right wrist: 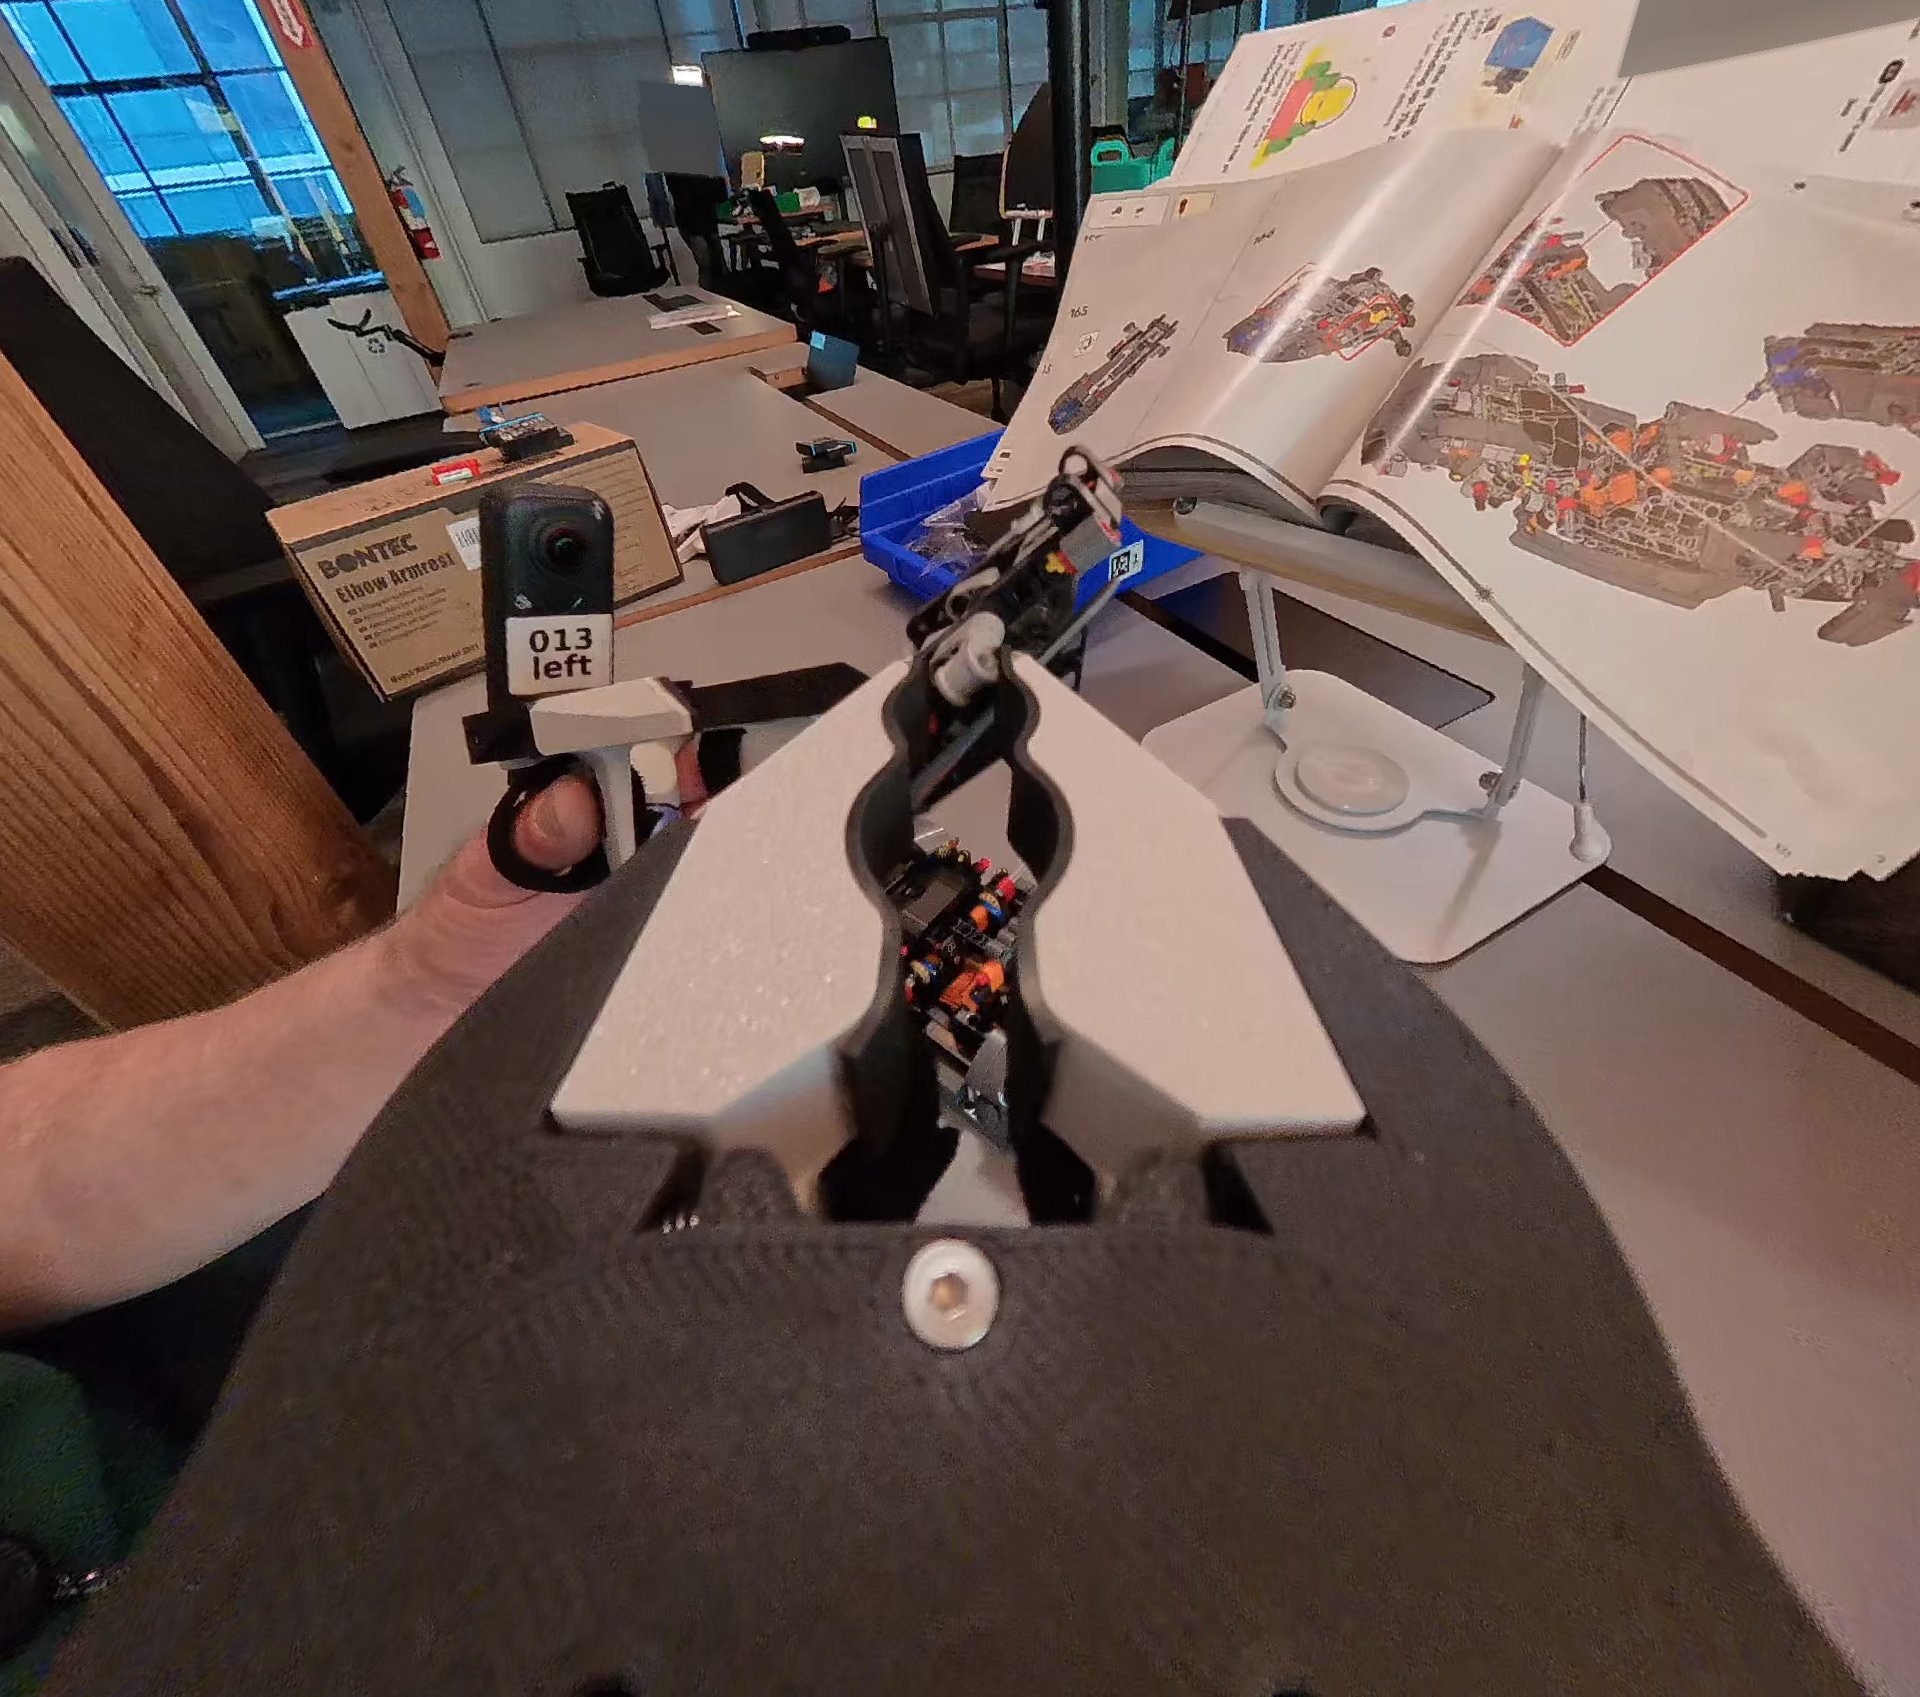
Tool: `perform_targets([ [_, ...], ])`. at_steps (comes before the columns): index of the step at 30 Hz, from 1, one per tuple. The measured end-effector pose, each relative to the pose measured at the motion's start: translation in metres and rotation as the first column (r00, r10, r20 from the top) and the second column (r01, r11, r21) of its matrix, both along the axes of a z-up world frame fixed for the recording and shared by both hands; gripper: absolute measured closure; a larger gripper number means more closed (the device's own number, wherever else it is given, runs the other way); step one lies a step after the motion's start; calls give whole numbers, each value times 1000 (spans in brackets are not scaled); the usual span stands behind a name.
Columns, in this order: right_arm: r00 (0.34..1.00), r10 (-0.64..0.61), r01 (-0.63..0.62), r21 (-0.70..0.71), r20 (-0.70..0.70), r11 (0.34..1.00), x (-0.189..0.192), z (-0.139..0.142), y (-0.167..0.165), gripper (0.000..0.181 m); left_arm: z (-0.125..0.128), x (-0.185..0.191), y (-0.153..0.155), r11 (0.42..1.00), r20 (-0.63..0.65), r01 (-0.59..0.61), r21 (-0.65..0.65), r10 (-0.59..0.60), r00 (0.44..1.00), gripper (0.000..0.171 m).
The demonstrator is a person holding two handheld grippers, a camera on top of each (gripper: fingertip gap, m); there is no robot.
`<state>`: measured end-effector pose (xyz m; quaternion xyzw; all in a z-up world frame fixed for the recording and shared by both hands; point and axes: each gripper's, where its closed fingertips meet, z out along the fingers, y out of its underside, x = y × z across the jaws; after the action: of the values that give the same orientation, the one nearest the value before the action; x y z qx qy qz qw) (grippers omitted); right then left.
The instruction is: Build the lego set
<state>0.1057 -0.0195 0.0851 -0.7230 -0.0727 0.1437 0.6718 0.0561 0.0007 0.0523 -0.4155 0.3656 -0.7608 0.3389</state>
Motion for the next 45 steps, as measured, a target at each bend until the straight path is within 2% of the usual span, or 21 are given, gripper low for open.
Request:
perform_targets([
  [7,1000,5,-6,-56,-6,998,0,-19,7,177,-12,10,-9,999,-57,45,1,-45,997,119],
  [12,1000,9,-12,-109,-29,994,4,-45,14,178,-36,27,-15,998,-159,59,19,-56,986,120],
  [14,999,8,-11,-116,-34,993,4,-50,15,178,-41,28,-13,999,-158,49,5,-48,986,120],
  [18,997,15,-21,-83,-76,996,7,-46,14,178,-43,25,-8,1000,-140,19,2,-19,990,115],
  [23,996,34,-39,-54,-87,998,7,-37,13,178,-44,25,-9,995,-139,-56,87,68,988,106],
  [29,992,84,-86,-22,-95,996,-6,-24,10,178,-46,33,-13,999,-161,4,37,2,987,101],
  [36,989,139,-141,-31,-54,990,-29,-22,6,178,-33,31,-23,997,-81,79,-5,-79,994,119],
  [40,989,144,-145,-20,-41,989,-35,-17,2,178,-30,26,-22,992,-43,111,-52,-114,993,144],
  [45,990,142,-142,-14,-11,990,-41,-14,0,178,-25,21,-20,986,-1,141,-92,-141,990,151],
])
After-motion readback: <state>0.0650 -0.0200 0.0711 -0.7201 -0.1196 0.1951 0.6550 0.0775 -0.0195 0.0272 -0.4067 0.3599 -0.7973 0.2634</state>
